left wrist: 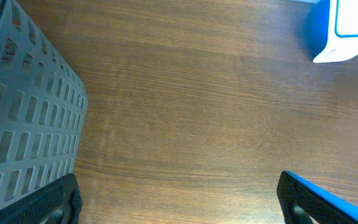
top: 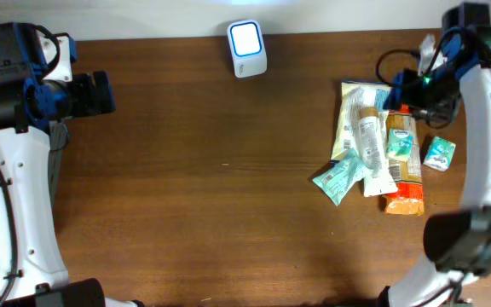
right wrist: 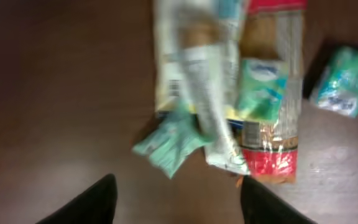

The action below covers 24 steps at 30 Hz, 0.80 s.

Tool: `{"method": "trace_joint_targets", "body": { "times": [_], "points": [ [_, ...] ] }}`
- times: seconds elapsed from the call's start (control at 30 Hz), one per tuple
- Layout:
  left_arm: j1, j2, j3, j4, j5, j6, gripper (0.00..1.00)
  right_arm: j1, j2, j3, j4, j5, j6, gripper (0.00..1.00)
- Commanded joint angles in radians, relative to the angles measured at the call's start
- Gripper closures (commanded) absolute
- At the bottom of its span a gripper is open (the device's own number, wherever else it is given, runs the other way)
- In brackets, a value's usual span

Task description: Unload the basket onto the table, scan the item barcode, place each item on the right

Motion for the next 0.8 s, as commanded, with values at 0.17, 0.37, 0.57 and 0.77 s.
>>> {"method": "trace_joint_targets", "body": {
  "times": [0.17,0.37,0.57,0.77],
  "points": [
    [0.006,-0.005,0.007,-0.001,0.008,-0.002,0.01,0.259,-0.422,0.151,-0.032,-0.048,0.115,0.01],
    [0.008,-0.005,0.007,-0.001,0.008,-0.003,0.01,0.277,-0.510,0.150,-0.035,-0.025,0.114,0.01],
    [0.008,-0.005,0.007,-0.001,0.007,-0.003,0.01,0.275,-0.504,0.141,-0.014,0.115,0.113,0.01],
    [0.008,-0.005,0.007,-0.001,0.008,-0.002,0.01,0.275,-0.760,-0.306,0.467,0.155,-0.065,0.01]
  ]
}}
